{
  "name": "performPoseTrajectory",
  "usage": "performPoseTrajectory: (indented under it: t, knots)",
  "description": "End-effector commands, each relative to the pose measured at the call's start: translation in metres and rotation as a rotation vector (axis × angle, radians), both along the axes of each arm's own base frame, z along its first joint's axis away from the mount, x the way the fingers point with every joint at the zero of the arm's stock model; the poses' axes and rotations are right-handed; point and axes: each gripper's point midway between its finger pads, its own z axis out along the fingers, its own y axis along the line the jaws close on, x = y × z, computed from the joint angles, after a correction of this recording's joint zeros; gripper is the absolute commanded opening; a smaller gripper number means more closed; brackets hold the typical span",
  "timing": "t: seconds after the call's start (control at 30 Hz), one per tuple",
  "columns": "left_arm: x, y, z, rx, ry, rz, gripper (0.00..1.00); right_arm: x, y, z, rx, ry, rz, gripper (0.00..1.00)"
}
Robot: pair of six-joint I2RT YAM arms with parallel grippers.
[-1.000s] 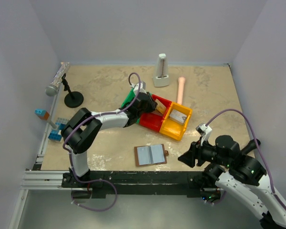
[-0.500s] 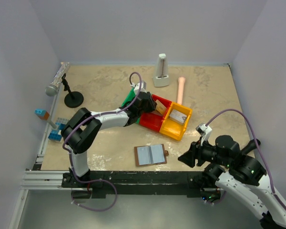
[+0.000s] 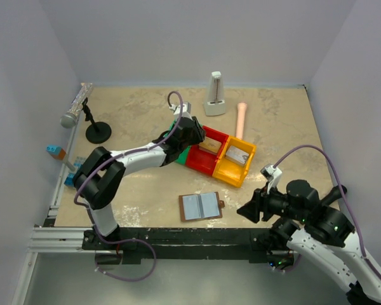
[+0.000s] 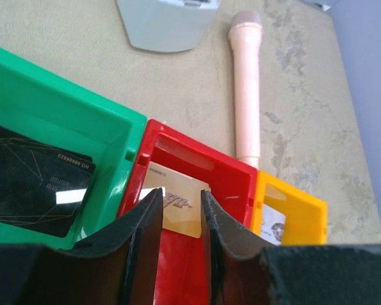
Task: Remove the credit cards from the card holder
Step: Remove the credit card from the card holder.
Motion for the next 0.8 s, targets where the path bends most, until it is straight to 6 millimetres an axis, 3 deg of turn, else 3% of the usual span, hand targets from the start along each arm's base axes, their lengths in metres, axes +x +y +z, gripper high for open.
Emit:
performPoseTrajectory:
  t: [0.0, 0.13, 0.23, 0.37, 0.53, 0.67, 0.77]
  knots:
    - [-0.005, 0.006, 0.075, -0.097, -0.136, -0.009, 0.35, 0.009, 0.0, 0.002, -0.011, -0.028, -0.024, 0.55]
    - [-0.038, 0.033, 0.099, -0.116, -0.149, 0.013, 0.35, 0.013, 0.003, -0.005, -0.026, -0.01, -0.03, 0.54]
    - [-0.074, 0.057, 0.096, -0.065, -0.134, 0.034, 0.36, 0.016, 0.006, -0.014, -0.045, 0.021, -0.032, 0.54]
    - [-0.132, 0.082, 0.058, 0.097, -0.096, 0.042, 0.36, 0.019, 0.014, -0.027, -0.078, 0.068, -0.02, 0.53]
    - [-0.2, 0.092, 0.007, 0.244, -0.018, -0.034, 0.37, 0.021, 0.026, -0.046, -0.177, 0.108, 0.015, 0.55]
    - [-0.232, 0.108, -0.022, 0.314, 0.07, -0.033, 0.38, 0.03, 0.03, -0.066, -0.324, 0.138, -0.02, 0.61]
    - [-0.245, 0.123, -0.043, 0.27, 0.147, 0.0, 0.41, 0.041, 0.031, -0.082, -0.406, 0.179, -0.081, 0.64]
